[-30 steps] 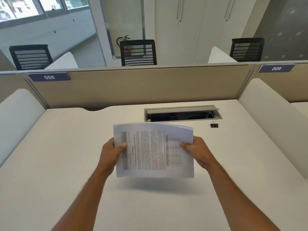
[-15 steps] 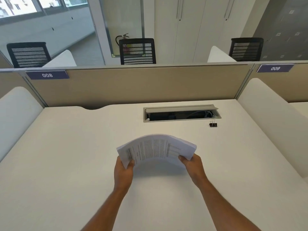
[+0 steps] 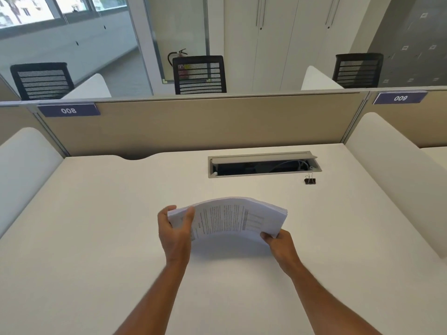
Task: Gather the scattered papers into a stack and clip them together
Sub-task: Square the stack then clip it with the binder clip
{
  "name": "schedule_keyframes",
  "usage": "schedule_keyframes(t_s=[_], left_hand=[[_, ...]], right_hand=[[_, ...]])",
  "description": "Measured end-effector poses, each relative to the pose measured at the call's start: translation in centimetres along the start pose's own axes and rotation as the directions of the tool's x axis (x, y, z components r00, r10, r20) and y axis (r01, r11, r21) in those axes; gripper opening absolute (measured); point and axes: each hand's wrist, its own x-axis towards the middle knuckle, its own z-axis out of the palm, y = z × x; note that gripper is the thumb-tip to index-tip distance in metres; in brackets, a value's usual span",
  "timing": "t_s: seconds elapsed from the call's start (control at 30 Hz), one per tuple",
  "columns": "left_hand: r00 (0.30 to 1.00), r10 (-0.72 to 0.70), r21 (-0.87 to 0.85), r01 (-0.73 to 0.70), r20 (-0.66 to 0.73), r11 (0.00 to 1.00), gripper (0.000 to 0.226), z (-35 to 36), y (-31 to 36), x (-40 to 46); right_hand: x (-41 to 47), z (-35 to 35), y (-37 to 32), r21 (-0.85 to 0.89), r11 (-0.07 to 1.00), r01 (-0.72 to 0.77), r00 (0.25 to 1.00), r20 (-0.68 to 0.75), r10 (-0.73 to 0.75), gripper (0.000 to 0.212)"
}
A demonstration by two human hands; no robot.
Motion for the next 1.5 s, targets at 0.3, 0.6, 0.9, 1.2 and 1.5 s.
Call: schedule_keyframes(t_s=[0.3, 0.6, 0.9, 1.2, 1.5], left_hand=[[0.997, 0.031, 0.104, -0.024, -0.071, 0.994, 0.038, 1.3, 2.1, 0.9], [0.985, -0.061, 0.146, 0.037, 0.159, 0.989, 0.036, -1.0, -3.9, 0.7], [0.970, -0.186, 0.427, 0.103, 0.159, 0.898, 0.003, -2.4, -5.7, 1.5], [0.850, -0.469, 0.053, 0.471, 0.241, 0.881, 0.019, -4.2, -3.9, 5.9], [0.857, -0.433, -0.431, 0.515, 0.279, 0.741, 0.036, 1.8, -1.5, -1.2]], right_hand=[[0.3, 0.1, 0.1, -0.022, 1.000, -0.008, 1.000, 0.005, 0.008, 0.020], [-0.1, -0.1, -1.0, 0.032, 0.998, 0.057, 0.998, 0.006, -0.057, 0.024], [0.2, -0.8, -1.3, -0.047, 0.997, 0.068, 0.997, 0.031, -0.066, 0.019], [1.1, -2.6, -1.8, 0.190, 0.930, -0.314, 0.917, 0.315, 0.245, 0.036], [-4.7, 4.7, -1.8, 0.523, 0.784, -0.333, 0.939, 0.257, 0.228, 0.031]])
